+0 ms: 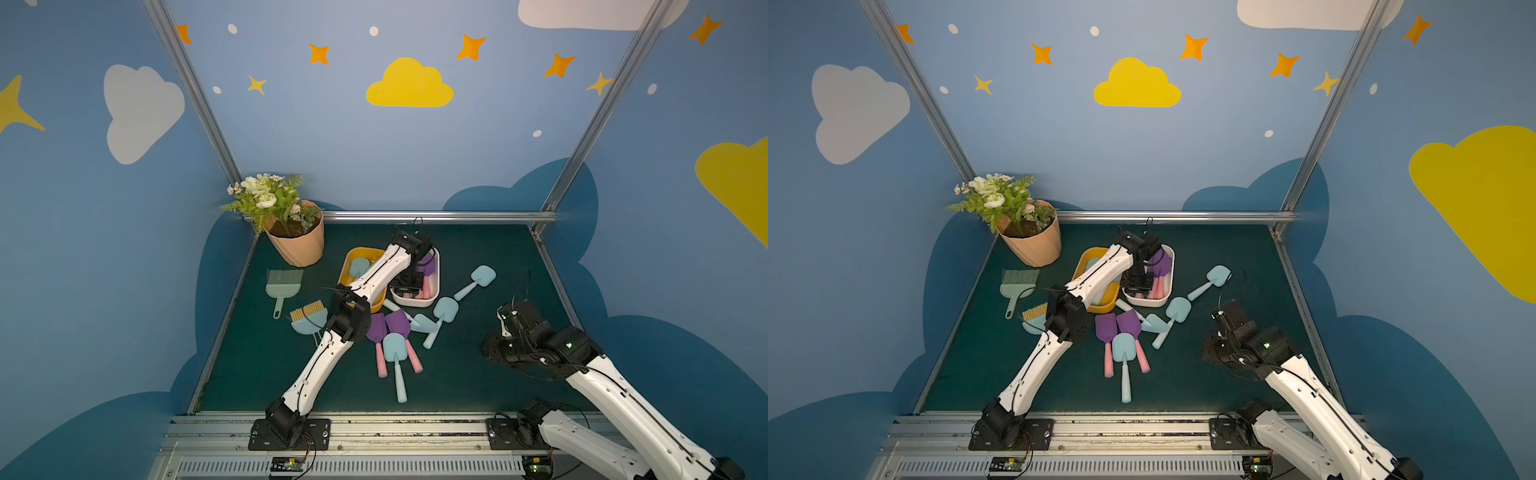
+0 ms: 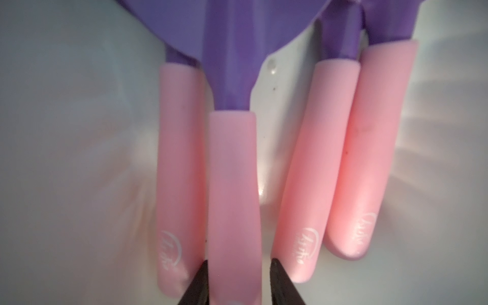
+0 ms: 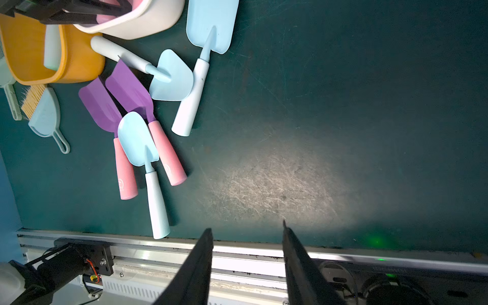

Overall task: Sort the small shovels by color and place them into the storage box
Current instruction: Place the shovel in the storage box.

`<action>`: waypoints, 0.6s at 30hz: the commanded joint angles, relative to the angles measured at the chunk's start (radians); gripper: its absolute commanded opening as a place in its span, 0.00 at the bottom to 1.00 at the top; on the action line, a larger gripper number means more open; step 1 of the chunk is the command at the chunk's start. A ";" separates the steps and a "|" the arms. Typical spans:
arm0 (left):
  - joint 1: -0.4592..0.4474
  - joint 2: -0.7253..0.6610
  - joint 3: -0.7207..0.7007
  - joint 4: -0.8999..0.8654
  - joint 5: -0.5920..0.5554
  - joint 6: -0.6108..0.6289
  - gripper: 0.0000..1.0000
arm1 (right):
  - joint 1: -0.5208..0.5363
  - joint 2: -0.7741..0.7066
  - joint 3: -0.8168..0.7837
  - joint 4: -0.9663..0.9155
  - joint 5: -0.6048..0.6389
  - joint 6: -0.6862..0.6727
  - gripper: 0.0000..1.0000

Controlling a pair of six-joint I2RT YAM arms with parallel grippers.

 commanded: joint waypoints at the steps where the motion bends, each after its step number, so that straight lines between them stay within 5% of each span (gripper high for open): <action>1: 0.004 -0.032 -0.001 -0.029 -0.017 0.006 0.26 | -0.005 -0.008 -0.002 -0.002 -0.004 -0.007 0.44; 18: -0.002 -0.100 0.004 0.008 0.009 0.013 0.34 | -0.005 -0.005 0.013 -0.007 -0.001 -0.005 0.44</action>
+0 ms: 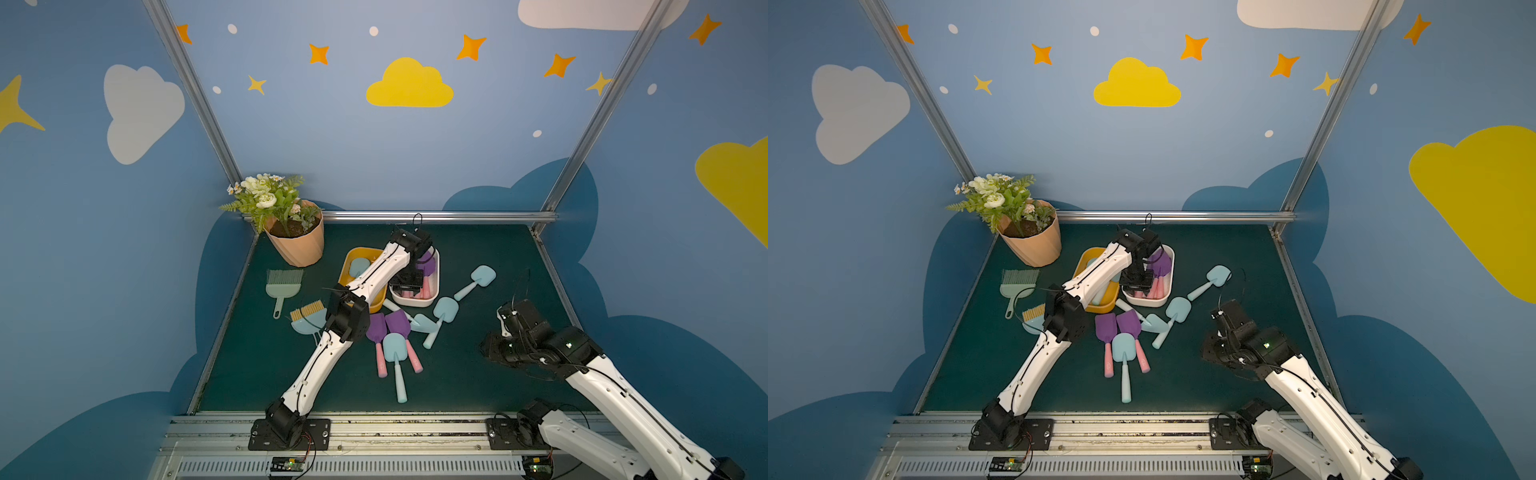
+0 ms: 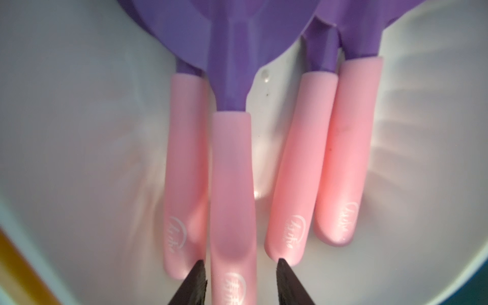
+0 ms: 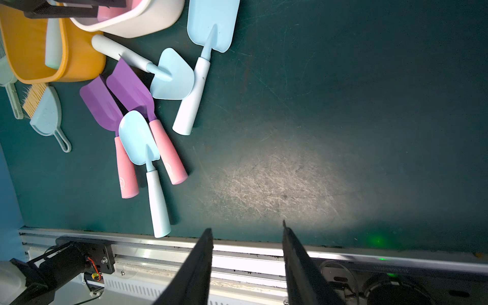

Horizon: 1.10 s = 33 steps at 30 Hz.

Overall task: Sort the small shovels by color and place them into the storage box
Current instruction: Place the shovel in the storage box.

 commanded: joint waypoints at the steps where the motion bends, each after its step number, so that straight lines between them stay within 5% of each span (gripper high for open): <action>1: 0.000 -0.073 0.003 0.009 0.013 0.014 0.34 | -0.005 -0.005 0.014 -0.006 0.002 -0.006 0.44; 20: -0.027 -0.343 -0.033 0.002 -0.110 0.024 0.38 | -0.006 0.018 0.108 -0.045 0.043 -0.014 0.44; 25: -0.031 -0.479 -0.174 -0.028 -0.160 0.012 0.39 | -0.006 0.033 0.147 -0.055 0.054 -0.004 0.45; 33: -0.036 -0.798 -0.590 0.069 -0.243 -0.026 0.40 | -0.007 0.058 0.199 -0.078 0.059 0.006 0.45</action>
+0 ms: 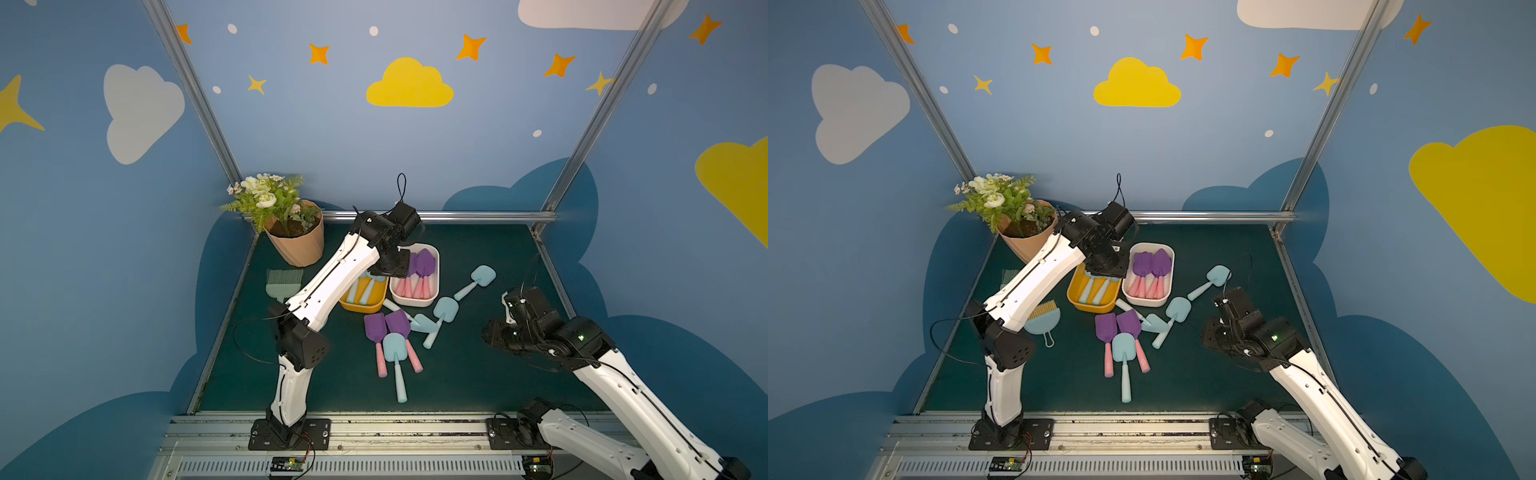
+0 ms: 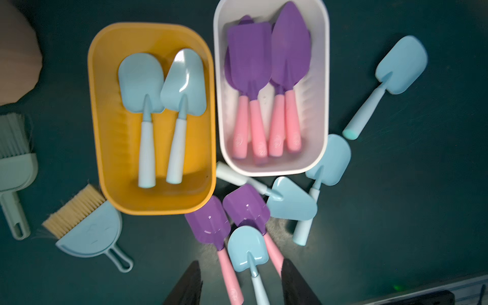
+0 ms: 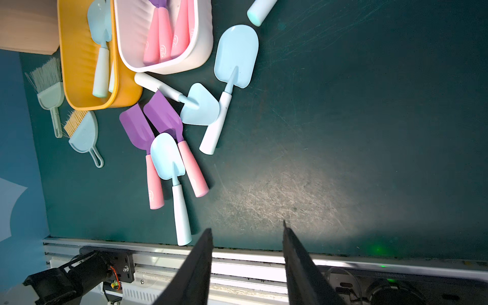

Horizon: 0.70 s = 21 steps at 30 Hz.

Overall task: Sort the small shovels by color and place them into the storage box
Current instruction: Place the shovel in the storage box, then pick up the shovel from the center of the board.

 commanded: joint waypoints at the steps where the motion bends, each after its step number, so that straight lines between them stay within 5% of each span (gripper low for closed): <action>1: 0.002 -0.124 -0.136 0.039 -0.048 -0.027 0.40 | -0.003 0.011 0.031 -0.039 0.014 0.005 0.45; 12: 0.018 -0.546 -0.699 0.165 -0.101 -0.149 0.42 | -0.003 0.027 0.033 -0.041 0.023 0.031 0.45; 21: 0.032 -0.734 -0.941 0.174 -0.054 -0.214 0.44 | -0.003 0.064 0.010 -0.023 -0.009 0.064 0.45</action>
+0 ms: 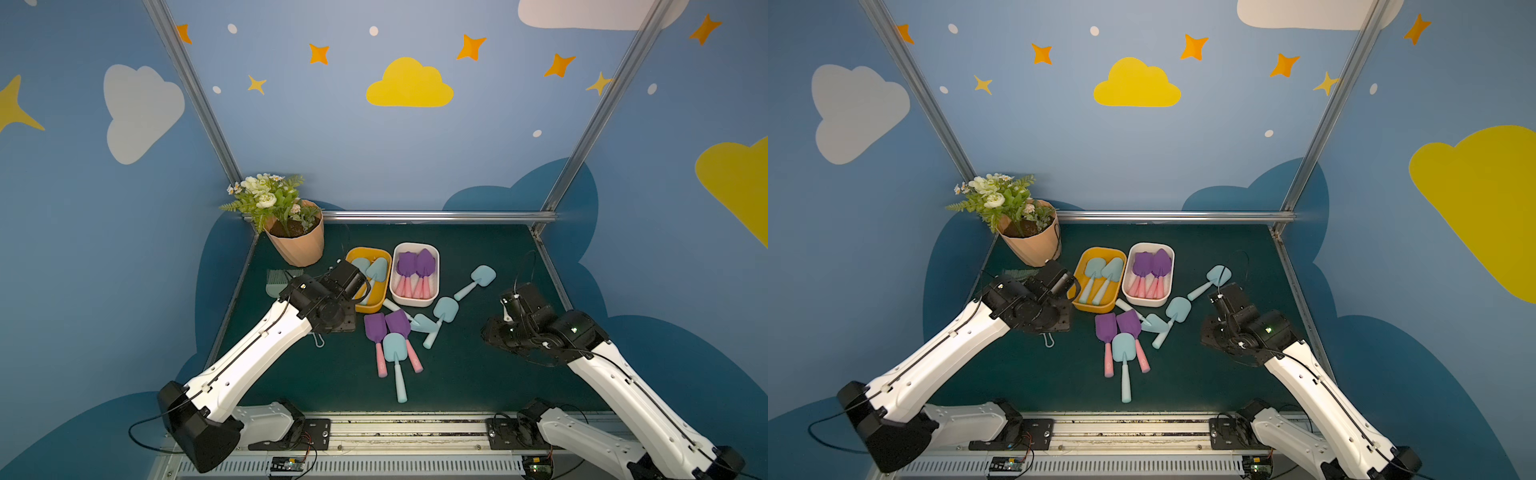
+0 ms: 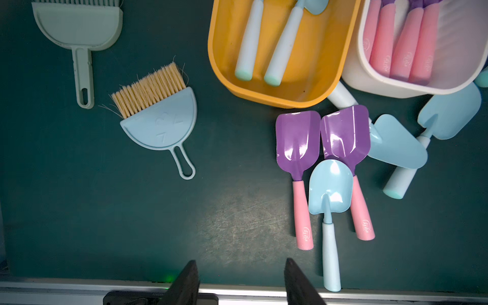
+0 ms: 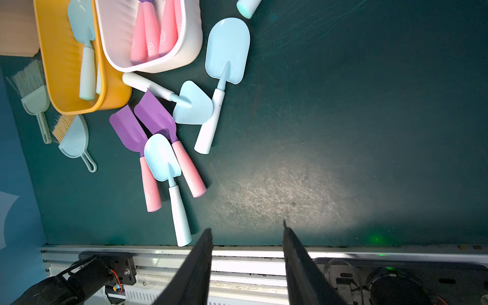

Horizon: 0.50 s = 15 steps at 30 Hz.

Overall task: Sort the small shovels by color and place them into the storage box
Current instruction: Pick up the shovel from the center of the board.

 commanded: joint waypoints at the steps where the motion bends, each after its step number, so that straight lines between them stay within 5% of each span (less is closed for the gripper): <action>1: 0.003 -0.049 -0.054 0.026 0.026 -0.045 0.46 | -0.003 0.009 -0.008 -0.002 -0.013 0.028 0.45; 15: -0.103 -0.063 -0.294 0.171 0.130 -0.202 0.57 | -0.001 -0.001 -0.064 0.017 -0.033 0.038 0.45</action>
